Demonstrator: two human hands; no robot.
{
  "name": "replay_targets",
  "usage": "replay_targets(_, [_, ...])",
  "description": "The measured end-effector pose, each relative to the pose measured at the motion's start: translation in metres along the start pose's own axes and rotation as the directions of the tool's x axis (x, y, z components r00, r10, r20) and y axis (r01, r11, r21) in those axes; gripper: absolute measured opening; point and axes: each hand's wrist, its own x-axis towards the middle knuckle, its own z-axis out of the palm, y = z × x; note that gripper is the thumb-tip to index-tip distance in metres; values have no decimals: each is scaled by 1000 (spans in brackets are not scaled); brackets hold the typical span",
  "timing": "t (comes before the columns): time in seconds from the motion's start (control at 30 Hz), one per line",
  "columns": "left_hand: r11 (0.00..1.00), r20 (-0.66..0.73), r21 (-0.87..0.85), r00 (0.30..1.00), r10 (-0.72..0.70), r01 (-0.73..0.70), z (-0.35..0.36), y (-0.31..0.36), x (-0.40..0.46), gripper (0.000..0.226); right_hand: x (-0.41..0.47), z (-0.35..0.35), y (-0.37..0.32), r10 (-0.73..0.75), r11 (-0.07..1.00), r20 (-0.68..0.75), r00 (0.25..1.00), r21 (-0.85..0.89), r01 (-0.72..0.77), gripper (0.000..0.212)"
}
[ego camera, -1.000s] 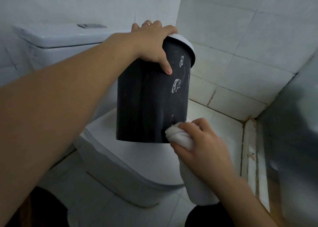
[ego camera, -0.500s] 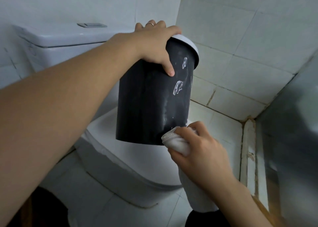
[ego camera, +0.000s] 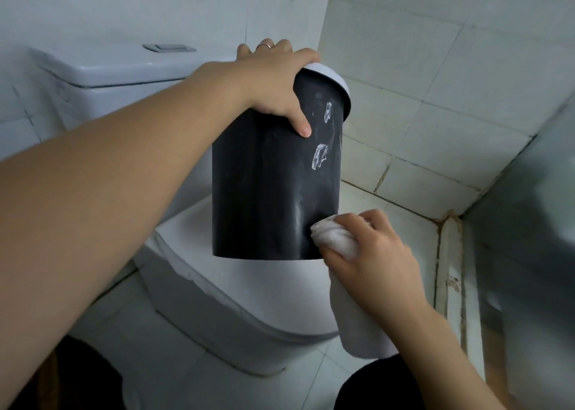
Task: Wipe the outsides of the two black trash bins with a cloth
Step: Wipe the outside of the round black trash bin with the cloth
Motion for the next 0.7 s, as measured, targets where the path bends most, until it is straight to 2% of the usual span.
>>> replay_targets(0.13, [1000, -1, 4, 1000, 1, -1, 0, 2, 0, 110, 10, -4, 0, 66, 997, -31, 997, -41, -68, 25])
replay_targets(0.33, [1000, -1, 0, 1000, 17, -17, 0, 5, 0, 108, -2, -1, -26, -123, 992, -36, 992, 17, 124, 28])
replay_targets(0.57, [999, -3, 6, 999, 34, -34, 0, 8, -1, 106, 1, 1, 5, 54, 999, -24, 998, 0, -54, 27])
replay_targets(0.7, [999, -3, 11, 999, 38, -38, -2, 10, -1, 108, 4, 0, -8, -35, 998, -74, 997, 49, 39, 26])
